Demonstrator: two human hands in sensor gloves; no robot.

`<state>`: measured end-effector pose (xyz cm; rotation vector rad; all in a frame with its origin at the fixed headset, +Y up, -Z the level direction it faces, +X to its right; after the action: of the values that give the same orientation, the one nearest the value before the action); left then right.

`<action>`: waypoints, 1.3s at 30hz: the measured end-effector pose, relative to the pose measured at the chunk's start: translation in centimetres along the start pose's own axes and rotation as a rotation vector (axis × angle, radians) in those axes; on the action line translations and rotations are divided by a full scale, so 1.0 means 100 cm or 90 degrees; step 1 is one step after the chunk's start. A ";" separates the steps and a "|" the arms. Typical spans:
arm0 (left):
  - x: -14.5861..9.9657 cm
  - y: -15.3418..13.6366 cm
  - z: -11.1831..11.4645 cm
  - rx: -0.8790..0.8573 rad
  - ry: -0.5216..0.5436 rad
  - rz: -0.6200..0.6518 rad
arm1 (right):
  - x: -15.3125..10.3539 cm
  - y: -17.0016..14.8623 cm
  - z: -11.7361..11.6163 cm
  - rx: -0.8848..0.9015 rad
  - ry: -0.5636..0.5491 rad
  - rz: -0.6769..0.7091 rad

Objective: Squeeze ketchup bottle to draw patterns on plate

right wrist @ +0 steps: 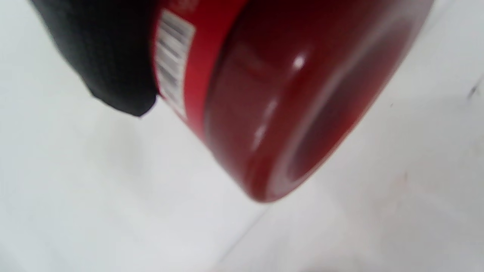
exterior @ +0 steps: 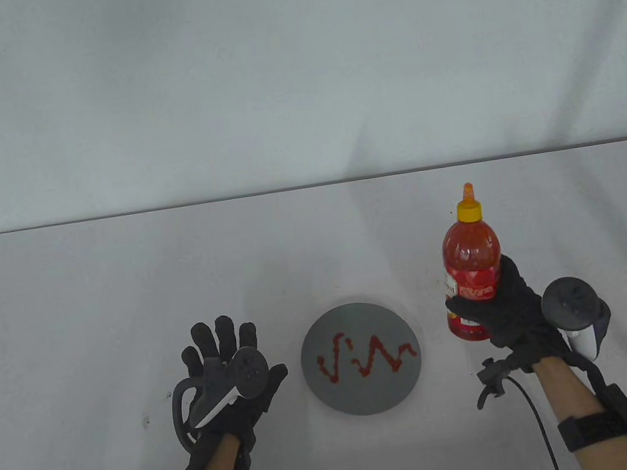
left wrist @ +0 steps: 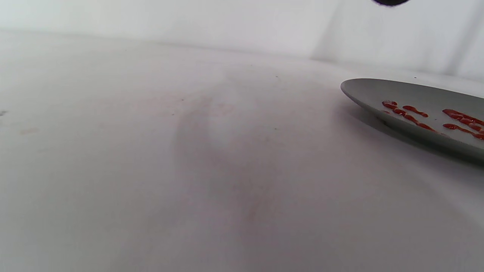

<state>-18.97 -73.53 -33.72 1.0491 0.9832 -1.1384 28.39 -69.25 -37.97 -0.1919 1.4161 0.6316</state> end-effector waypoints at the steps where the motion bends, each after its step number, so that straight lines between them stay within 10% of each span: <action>1: -0.002 -0.001 0.000 -0.006 0.001 -0.001 | 0.010 -0.007 0.003 -0.012 -0.007 -0.003; 12: -0.007 -0.015 -0.005 -0.046 0.019 -0.025 | 0.085 -0.107 0.028 -0.151 -0.080 -0.152; 39: -0.004 -0.011 -0.003 -0.031 0.019 -0.036 | 0.034 -0.101 0.046 -0.401 0.028 -0.274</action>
<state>-20.19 -73.26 -33.56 1.0068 1.0642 -1.1424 37.62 -74.37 -42.83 -0.9858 1.1277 0.6958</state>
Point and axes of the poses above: the tracker on the back of each hand, its own y axis roughly to the thumb side, its own x axis roughly from the wrist to the fingertips, z = x × y, the point moved 1 cm from there along x, roughly from the wrist to the fingertips, and after that the axes turned 1 degree about z, right-handed, at the moved point
